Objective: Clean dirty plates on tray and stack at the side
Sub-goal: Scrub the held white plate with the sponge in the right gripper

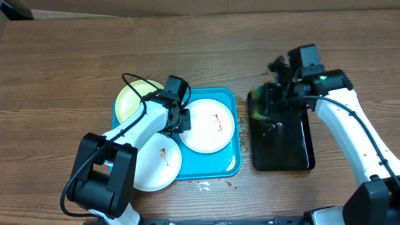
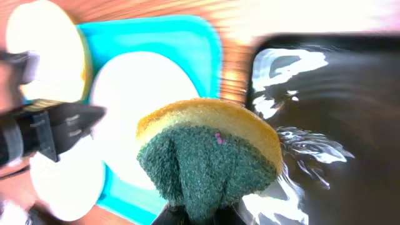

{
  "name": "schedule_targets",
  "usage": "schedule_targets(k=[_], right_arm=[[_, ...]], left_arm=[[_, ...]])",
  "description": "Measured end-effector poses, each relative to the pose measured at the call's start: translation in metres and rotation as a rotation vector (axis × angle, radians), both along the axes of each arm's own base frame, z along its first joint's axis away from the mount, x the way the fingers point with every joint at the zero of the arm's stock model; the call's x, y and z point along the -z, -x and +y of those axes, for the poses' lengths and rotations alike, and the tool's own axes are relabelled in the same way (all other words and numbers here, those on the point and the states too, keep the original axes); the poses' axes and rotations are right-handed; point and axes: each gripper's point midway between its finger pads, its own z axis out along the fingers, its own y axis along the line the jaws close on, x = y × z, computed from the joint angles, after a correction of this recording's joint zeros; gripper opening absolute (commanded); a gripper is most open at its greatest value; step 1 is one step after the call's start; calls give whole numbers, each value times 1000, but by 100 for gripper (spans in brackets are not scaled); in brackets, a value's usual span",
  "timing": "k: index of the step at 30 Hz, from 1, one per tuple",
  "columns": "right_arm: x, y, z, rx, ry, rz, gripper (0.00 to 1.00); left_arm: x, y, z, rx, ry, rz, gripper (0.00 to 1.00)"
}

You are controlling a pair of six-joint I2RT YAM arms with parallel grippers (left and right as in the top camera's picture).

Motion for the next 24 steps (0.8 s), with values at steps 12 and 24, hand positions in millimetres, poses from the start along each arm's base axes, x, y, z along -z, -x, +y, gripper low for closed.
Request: schedule_targets(k=[12,24], right_arm=[[33,-6,104,-366,256,-329,4],[115,-23,101,-436,413,-280,8]], left_arm=[[0,0,0,0,0,1,5],[0,0,0,0,0,0,6]])
